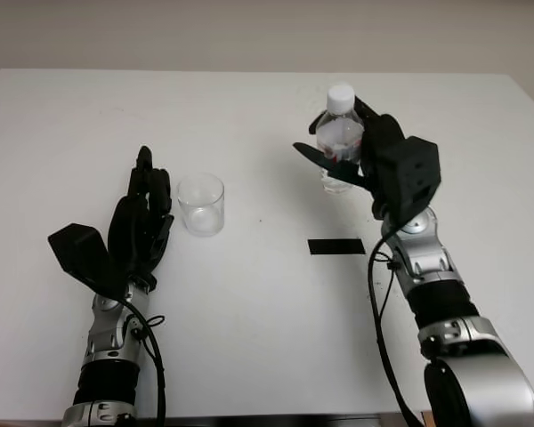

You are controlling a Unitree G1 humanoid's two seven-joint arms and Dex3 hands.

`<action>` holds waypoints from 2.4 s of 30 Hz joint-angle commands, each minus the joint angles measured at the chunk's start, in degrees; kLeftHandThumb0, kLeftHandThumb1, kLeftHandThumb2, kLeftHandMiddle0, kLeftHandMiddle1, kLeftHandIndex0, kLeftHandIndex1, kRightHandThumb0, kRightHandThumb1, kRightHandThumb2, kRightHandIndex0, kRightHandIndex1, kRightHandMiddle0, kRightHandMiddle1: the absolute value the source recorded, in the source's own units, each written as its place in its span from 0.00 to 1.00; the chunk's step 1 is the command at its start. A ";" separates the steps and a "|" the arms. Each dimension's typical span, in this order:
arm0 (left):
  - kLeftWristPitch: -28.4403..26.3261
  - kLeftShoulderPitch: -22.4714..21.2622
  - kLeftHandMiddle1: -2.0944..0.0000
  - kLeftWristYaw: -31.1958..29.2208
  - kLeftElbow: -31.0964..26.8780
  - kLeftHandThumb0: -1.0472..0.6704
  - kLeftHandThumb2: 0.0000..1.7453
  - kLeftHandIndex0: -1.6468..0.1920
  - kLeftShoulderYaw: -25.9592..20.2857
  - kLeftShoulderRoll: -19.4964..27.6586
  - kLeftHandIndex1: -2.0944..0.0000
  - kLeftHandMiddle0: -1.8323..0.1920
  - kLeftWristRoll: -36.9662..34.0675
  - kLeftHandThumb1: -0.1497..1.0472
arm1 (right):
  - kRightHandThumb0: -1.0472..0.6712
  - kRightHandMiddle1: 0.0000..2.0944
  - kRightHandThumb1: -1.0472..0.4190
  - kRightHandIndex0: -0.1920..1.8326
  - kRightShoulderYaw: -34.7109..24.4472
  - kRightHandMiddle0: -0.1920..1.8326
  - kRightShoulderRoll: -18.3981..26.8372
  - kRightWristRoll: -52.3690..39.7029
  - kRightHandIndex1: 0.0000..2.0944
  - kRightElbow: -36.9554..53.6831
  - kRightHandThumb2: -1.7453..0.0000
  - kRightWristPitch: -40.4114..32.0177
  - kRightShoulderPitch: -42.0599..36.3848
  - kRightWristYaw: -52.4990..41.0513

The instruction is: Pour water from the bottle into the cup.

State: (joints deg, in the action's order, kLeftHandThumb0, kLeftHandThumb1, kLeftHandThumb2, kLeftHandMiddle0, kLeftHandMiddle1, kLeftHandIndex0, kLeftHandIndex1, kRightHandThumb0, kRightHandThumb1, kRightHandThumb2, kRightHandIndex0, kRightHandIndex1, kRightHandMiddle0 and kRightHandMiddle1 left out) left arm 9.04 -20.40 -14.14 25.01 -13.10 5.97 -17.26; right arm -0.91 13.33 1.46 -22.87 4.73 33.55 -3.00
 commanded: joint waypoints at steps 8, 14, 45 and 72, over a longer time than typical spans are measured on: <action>-0.64 0.70 0.97 -0.56 -0.37 0.21 0.35 0.99 -0.26 0.53 0.98 0.98 -0.09 1.00 | 0.37 1.00 0.00 0.77 -2.79 0.51 -2.10 -7.57 1.00 19.45 0.79 -16.50 -7.77 -3.29; -1.53 1.14 0.97 -0.35 -1.43 0.20 0.35 0.99 -0.29 0.80 0.98 0.98 -0.07 1.00 | 0.39 1.00 0.00 0.82 -2.72 0.59 -2.64 -7.52 1.00 21.12 0.79 -18.39 -9.63 -3.35; -2.41 2.38 0.97 -0.58 -3.38 0.20 0.34 0.98 -0.43 1.41 0.97 0.98 -0.10 1.00 | 0.39 1.00 0.00 0.88 -2.33 0.66 -3.91 -6.32 1.00 20.05 0.77 -22.40 -12.92 -3.54; -3.41 3.15 0.97 -0.96 -4.61 0.20 0.33 0.98 -0.63 1.96 0.97 0.97 -0.35 1.00 | 0.16 0.24 0.02 0.05 0.69 0.03 0.20 -4.04 0.11 11.06 0.97 -11.86 -15.17 -15.51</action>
State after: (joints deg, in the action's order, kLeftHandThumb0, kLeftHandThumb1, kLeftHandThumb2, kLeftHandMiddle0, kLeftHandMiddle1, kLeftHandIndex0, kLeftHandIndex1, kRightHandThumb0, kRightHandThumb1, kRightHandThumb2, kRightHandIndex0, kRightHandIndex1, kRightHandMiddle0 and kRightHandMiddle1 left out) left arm 5.64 -17.64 -14.76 21.15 -13.65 7.64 -17.37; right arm -0.11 12.78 -2.26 -11.80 -7.66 18.54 -18.16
